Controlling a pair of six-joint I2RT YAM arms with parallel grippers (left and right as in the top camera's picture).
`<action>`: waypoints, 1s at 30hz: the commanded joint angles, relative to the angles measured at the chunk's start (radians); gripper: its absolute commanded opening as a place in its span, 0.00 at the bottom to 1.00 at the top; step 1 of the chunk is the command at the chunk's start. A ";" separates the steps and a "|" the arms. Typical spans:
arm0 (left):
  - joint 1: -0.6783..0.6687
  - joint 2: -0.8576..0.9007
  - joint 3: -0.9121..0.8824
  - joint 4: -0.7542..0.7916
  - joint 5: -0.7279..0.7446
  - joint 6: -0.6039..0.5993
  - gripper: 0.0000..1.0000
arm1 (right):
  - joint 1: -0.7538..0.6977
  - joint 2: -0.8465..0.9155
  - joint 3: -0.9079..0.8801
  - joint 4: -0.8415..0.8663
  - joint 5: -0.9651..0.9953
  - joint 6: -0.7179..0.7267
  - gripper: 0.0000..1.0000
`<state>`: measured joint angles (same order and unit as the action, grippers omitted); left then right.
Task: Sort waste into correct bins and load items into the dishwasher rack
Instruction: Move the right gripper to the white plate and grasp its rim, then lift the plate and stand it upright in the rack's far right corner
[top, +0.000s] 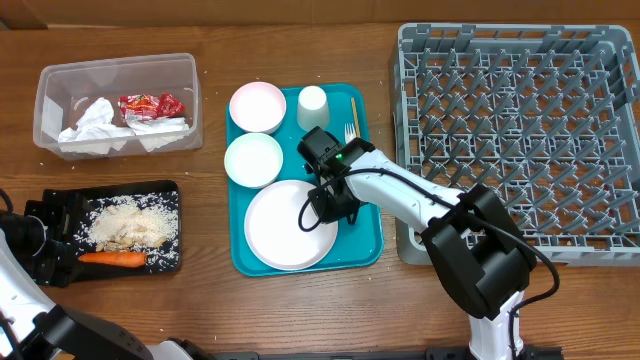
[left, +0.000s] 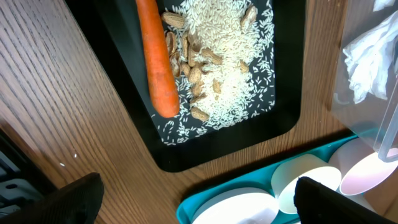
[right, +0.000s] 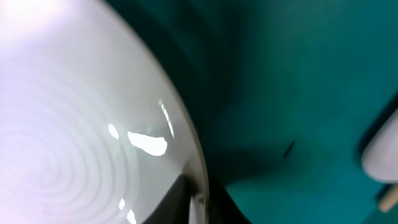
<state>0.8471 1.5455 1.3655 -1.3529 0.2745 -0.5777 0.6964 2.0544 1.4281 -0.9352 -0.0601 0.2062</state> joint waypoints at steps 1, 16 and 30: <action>0.003 0.005 -0.002 0.000 0.004 -0.013 1.00 | 0.003 0.020 0.030 -0.042 0.034 0.047 0.05; 0.003 0.005 -0.002 0.000 0.004 -0.013 1.00 | -0.013 -0.068 0.419 -0.512 0.214 0.057 0.04; 0.003 0.005 -0.002 0.000 0.004 -0.013 1.00 | -0.445 -0.275 0.648 -0.657 0.585 0.060 0.04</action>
<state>0.8471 1.5452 1.3655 -1.3529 0.2745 -0.5777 0.3489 1.8187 2.0510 -1.6089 0.3752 0.2607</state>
